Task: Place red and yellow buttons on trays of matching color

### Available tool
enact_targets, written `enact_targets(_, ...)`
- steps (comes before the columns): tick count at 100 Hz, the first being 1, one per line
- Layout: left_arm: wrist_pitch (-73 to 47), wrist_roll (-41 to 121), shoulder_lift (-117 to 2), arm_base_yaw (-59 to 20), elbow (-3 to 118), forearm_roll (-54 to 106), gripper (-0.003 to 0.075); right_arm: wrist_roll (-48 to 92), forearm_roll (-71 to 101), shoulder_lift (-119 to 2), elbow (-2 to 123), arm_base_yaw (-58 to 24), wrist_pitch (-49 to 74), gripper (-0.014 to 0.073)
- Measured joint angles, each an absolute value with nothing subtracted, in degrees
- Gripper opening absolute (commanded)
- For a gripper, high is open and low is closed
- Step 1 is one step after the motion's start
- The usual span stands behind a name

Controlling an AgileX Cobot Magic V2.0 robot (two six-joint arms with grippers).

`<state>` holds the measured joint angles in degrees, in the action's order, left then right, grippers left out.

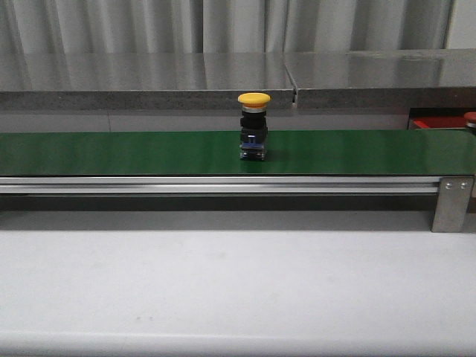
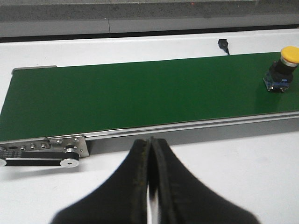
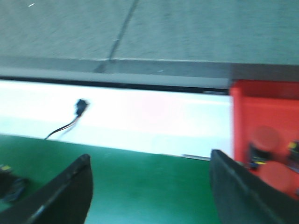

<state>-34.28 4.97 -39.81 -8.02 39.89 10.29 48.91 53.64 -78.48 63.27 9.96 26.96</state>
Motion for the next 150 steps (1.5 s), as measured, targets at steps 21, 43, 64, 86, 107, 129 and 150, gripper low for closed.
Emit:
enact_targets(21,-34.28,4.97,-39.81,-8.02,39.89,10.29,-0.002,49.03,53.37,-78.82,63.78,0.75,27.21,0.0528)
enact_targets(43,-34.28,4.97,-39.81,-8.02,39.89,10.29,-0.002,49.03,53.04,-83.96,68.14,-4.54,31.34,0.0528)
enact_targets(64,-34.28,4.97,-39.81,-8.02,39.89,10.29,-0.002,49.03,50.51,-91.28,72.67,-6.17,35.82,0.0528)
enact_targets(86,-34.28,4.97,-39.81,-8.02,39.89,10.29,-0.002,49.17,48.07,-97.9,75.34,-7.33,37.26,0.0528)
enact_targets(107,-34.28,4.97,-39.81,-8.02,39.89,10.29,-0.002,50.74,47.41,-101.29,75.56,-7.51,37.76,0.0528)
enact_targets(129,-34.28,4.97,-39.81,-8.02,39.89,10.29,-0.002,52.22,47.45,-103.03,75.56,-7.51,37.57,0.0528)
enact_targets(150,-34.28,4.97,-39.81,-8.02,39.89,10.29,-0.002,53.63,48.39,-104.14,75.67,-7.51,36.18,0.0526)
